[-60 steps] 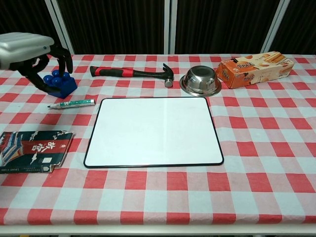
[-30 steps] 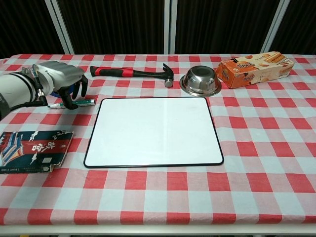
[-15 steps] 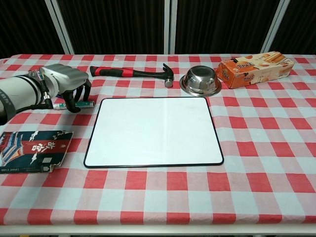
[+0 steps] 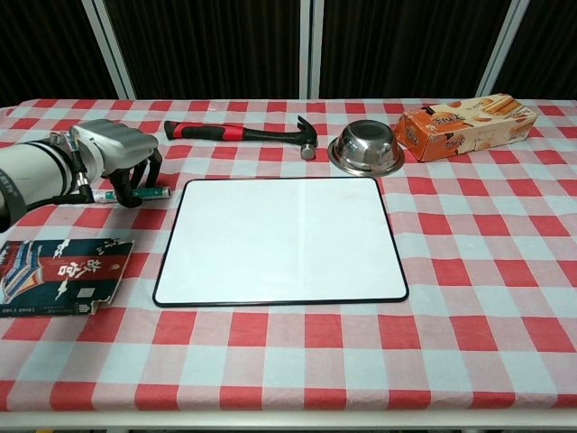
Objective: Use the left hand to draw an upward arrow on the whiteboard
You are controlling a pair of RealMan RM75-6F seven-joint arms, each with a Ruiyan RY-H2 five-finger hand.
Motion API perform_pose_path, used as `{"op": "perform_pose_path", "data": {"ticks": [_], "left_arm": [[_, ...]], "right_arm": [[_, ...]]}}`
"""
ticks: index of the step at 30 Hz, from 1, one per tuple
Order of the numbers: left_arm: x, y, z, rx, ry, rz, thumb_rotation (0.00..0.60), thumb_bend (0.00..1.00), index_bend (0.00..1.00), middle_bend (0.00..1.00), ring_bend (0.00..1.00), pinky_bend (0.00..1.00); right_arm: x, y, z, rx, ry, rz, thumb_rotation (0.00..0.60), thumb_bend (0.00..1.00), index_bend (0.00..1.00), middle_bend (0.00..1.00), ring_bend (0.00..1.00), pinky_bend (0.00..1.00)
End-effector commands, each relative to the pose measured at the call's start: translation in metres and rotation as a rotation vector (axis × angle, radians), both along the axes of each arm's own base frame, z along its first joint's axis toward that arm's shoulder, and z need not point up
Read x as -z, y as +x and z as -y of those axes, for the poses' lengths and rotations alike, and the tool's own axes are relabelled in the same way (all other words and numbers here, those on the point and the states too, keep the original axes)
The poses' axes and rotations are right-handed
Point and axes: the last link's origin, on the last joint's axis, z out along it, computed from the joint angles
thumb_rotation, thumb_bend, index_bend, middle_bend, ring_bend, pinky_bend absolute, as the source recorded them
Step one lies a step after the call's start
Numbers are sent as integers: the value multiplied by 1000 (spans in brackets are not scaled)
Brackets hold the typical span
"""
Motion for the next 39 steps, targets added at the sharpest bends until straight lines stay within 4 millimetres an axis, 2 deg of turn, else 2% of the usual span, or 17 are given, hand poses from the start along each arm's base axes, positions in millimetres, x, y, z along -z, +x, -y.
{"op": "perform_pose_path", "data": {"ticks": [1, 10, 16, 19, 22, 26, 30, 32, 39], "left_arm": [[0, 0, 0, 2, 3, 0, 600, 327, 458, 517, 802, 1000], [0, -2, 1, 18, 3, -4, 600, 344, 508, 543, 808, 1000], [-12, 4, 3, 68, 37, 73, 600, 371, 552, 581, 812, 1000], [-27, 12, 7, 102, 49, 196, 600, 371, 555, 586, 812, 1000], [-45, 28, 15, 134, 47, 398, 600, 371, 555, 589, 812, 1000], [-55, 48, 28, 203, -17, 630, 600, 376, 554, 589, 810, 1000], [-48, 58, 41, 276, -105, 770, 600, 378, 555, 582, 800, 1000], [-41, 57, 46, 306, -148, 806, 600, 377, 554, 581, 796, 1000], [-18, 48, 52, 365, -222, 820, 600, 379, 553, 578, 791, 1000]], "right_arm": [[0, 0, 0, -1, 1, 0, 600, 202, 0, 103, 0, 79], [-1, -1, -1, 4, -1, 3, 600, 202, 0, 106, 0, 79], [-3, -1, -2, 1, -8, 4, 600, 202, 0, 108, 0, 79], [-4, -1, -3, -2, -12, 2, 600, 202, 0, 110, 0, 78], [-3, 0, -2, -4, -9, 4, 600, 202, 0, 110, 0, 79], [0, 2, -1, -11, 1, 5, 600, 202, 0, 111, 0, 79], [2, 4, 0, -17, 8, 8, 600, 202, 0, 110, 0, 78], [2, 4, 0, -19, 13, 10, 600, 202, 0, 110, 0, 79], [5, 4, -2, -21, 27, 16, 600, 202, 0, 112, 0, 79]]}}
